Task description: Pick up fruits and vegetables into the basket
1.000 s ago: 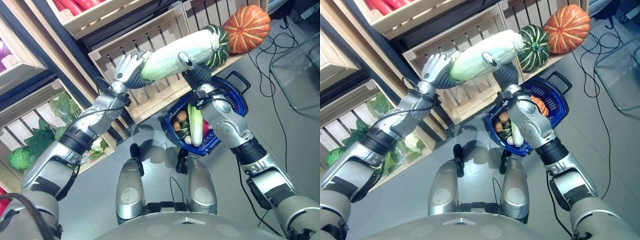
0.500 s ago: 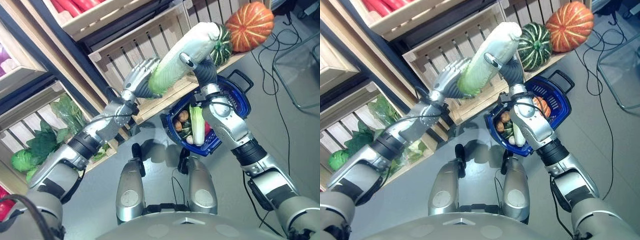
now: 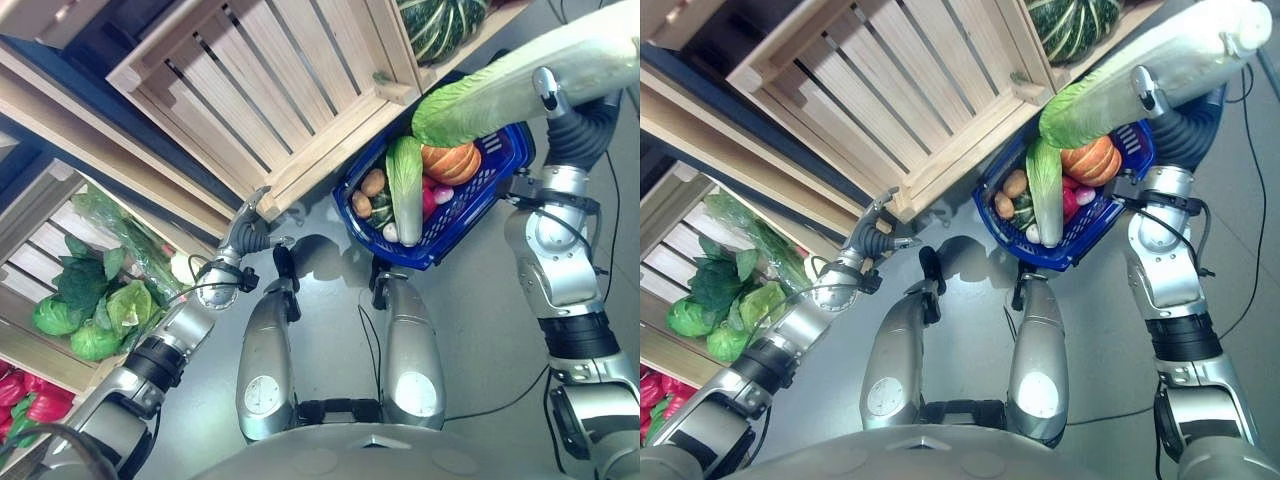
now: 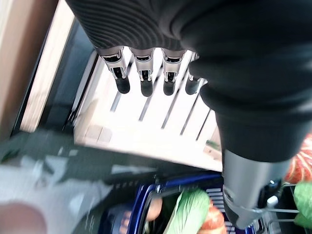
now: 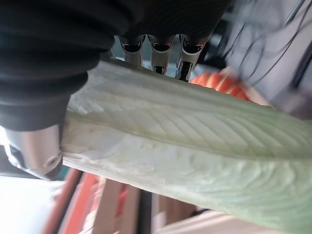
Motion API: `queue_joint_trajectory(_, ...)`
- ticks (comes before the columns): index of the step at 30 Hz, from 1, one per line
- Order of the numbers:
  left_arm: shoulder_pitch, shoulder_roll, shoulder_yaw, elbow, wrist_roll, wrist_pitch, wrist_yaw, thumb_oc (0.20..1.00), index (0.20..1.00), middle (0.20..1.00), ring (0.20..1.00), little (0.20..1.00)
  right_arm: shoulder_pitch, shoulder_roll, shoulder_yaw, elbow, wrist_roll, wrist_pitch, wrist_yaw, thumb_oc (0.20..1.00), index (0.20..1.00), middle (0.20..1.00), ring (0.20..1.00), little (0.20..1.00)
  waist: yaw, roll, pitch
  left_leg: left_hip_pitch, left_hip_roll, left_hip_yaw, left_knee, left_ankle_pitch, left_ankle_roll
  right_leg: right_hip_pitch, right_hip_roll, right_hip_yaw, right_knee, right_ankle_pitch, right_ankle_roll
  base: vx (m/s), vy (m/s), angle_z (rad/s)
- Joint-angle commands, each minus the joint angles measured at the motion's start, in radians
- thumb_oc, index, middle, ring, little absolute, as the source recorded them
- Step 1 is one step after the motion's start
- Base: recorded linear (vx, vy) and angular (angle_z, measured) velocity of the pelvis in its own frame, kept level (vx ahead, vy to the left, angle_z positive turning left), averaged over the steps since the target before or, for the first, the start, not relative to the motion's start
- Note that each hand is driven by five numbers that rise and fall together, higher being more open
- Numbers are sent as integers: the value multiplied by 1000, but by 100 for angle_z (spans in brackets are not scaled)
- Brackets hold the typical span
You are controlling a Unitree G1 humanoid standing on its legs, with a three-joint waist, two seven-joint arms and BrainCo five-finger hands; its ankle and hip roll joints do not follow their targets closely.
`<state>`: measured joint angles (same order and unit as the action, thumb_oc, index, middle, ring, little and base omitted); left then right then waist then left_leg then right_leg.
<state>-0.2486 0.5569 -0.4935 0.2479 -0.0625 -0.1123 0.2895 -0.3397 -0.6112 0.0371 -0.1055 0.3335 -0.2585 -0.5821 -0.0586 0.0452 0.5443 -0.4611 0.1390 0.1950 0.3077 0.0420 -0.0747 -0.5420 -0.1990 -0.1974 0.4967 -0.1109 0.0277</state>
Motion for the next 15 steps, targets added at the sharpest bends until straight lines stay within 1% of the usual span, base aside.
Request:
queue_joint_trajectory(1, 51, 9, 10, -102, -58, -34, -38, 1000, 1000, 1000, 1000, 1000, -40, -61, -77, -79, -46, -45, -51, 200, 200, 200, 200, 200, -17, -9, -24, -1, -10, 37, 88, -129, 9, 22, -5, -11, -47, 16, 63, -41, -23, -2)
queue_joint_trajectory(3, 67, 5, -2, -106, -113, -18, -88, 1000, 1000, 1000, 1000, 1000, -41, -76, -71, -44, -28, -34, -61, 200, 200, 200, 200, 200, -14, 5, -24, -31, -14, 40, 85, -122, 10, -15, -9, -11, -36, 14, 62, -36, -28, -4)
queue_joint_trajectory(4, 75, -1, -19, -97, -129, 0, -111, 1000, 1000, 1000, 1000, 1000, -49, -79, -60, -6, -33, -24, -67, 200, 200, 200, 200, 200, -10, 16, -24, -50, -16, 41, 87, -118, 10, -39, -10, -11, -26, 13, 61, -29, -36, -6)
queue_joint_trajectory(5, 79, -3, -33, -94, -142, 19, -126, 1000, 1000, 1000, 1000, 1000, -60, -78, -46, 24, -15, -26, -62, 200, 200, 200, 200, 200, -7, 24, -24, -64, -17, 40, 87, -115, 11, -55, -11, -9, -20, 12, 60, -18, -41, -5)
queue_joint_trajectory(6, 80, -5, -42, -91, -155, 23, -144, 1000, 1000, 1000, 1000, 1000, -73, -77, -36, 46, -10, -19, -58, 200, 200, 200, 200, 200, -4, 30, -24, -76, -18, 40, 88, -112, 10, -69, -11, -9, -15, 11, 59, -17, -41, -6)
queue_joint_trajectory(7, 80, -13, -56, -79, -180, 43, -170, 1000, 1000, 1000, 1000, 1000, -97, -79, -20, 90, 3, -7, -46, 200, 200, 200, 200, 200, 1, 39, -24, -92, -21, 39, 88, -107, 11, -86, -11, -11, -9, 9, 56, 61, -30, -3)
queue_joint_trajectory(8, 87, -16, -68, -74, -190, 52, -181, 1000, 1000, 1000, 1000, 1000, -102, -80, -11, 115, 13, 0, -40, 200, 200, 200, 200, 200, 5, 45, -24, -79, -23, 28, 96, -131, 2, -77, -11, -1, 7, -19, 66, 62, -28, 0)
queue_joint_trajectory(10, 80, -21, -101, -57, -201, 62, -203, 1000, 1000, 1000, 1000, 1000, -155, -90, 16, 206, 21, 24, -23, 200, 200, 200, 200, 200, 15, 63, -24, -100, -26, 26, 95, -125, 1, -102, -14, -3, 19, -23, 63, 32, -21, 6)
queue_joint_trajectory(12, 78, -26, -138, -38, -227, 93, -226, 1000, 1000, 1000, 1000, 1000, -215, -101, 43, 300, 35, 62, -12, 200, 200, 200, 200, 200, 28, 82, -24, -116, -29, 24, 98, -122, -1, -121, -21, -7, 36, -32, 60, 9, -14, 5)
queue_joint_trajectory(14, 75, -32, -156, -16, -248, 103, -236, 1000, 1000, 1000, 1000, 1000, -257, -103, 60, 367, 56, 70, 7, 200, 200, 200, 200, 200, 36, 95, -24, -127, -32, 22, 98, -118, -3, -135, -23, -8, 46, -35, 57, 4, -3, 2)
queue_joint_trajectory(15, 73, -36, -162, -7, -259, 112, -238, 1000, 1000, 1000, 1000, 1000, -272, -103, 66, 387, 68, 85, 19, 200, 200, 200, 200, 200, 39, 99, -24, -132, -34, 21, 98, -116, -3, -141, -24, -9, 50, -37, 55, 1, -20, 8)
